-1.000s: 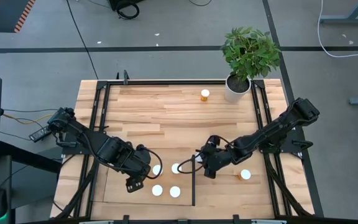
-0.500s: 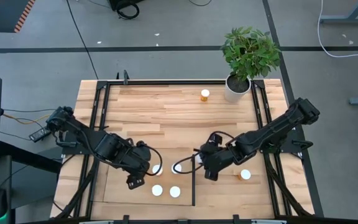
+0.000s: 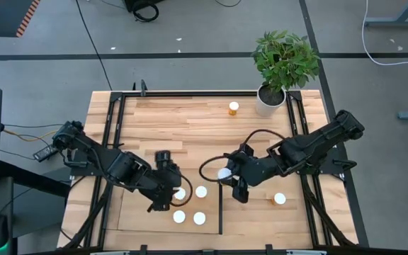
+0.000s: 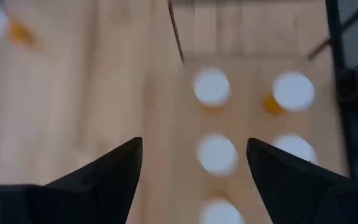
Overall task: Pick and place medicine bottles onto shelf by color
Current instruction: Align the orange pill bottle with the other orange pill bottle on the shelf
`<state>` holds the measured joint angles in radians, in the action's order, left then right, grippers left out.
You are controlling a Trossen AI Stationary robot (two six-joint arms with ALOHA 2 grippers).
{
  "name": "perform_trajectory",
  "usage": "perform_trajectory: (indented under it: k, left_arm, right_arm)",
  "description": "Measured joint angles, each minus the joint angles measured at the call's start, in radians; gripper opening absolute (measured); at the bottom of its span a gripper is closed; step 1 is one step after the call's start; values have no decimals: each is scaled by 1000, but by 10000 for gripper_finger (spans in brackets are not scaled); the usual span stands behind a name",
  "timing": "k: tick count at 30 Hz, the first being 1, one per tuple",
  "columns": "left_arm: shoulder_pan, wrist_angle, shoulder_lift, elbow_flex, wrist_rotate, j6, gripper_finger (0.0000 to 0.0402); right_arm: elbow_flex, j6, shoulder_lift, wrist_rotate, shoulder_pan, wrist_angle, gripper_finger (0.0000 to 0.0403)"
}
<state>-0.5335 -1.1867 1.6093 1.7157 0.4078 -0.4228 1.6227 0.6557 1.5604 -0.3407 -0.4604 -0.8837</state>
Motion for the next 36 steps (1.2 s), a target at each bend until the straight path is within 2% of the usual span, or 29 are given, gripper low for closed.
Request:
perform_trajectory:
  k: [5, 7, 14, 18, 23, 29, 32, 36]
  left_arm:
    - [0, 148, 0, 0, 213, 266, 293]
    - [0, 214, 0, 0, 267, 371, 293]
    - [4, 467, 0, 0, 305, 792, 293]
    - [28, 559, 0, 0, 342, 932, 293]
    - [62, 568, 0, 0, 353, 935, 306]
    - [72, 577, 0, 0, 349, 874, 347]
    - [68, 594, -5, 0, 342, 755, 365]
    - [85, 595, -45, 1, 234, 476, 364]
  right_arm:
    - [70, 19, 0, 10, 16, -2, 232]
    - [92, 27, 0, 11, 28, -4, 232]
    - [161, 64, 0, 56, 97, -2, 232]
    - [187, 78, 0, 102, 129, 3, 232]
    - [189, 78, 0, 141, 139, 2, 232]
    - [189, 74, 0, 151, 139, 2, 232]
    - [189, 15, 0, 172, 139, 2, 232]
    - [189, -86, 0, 193, 133, -1, 232]
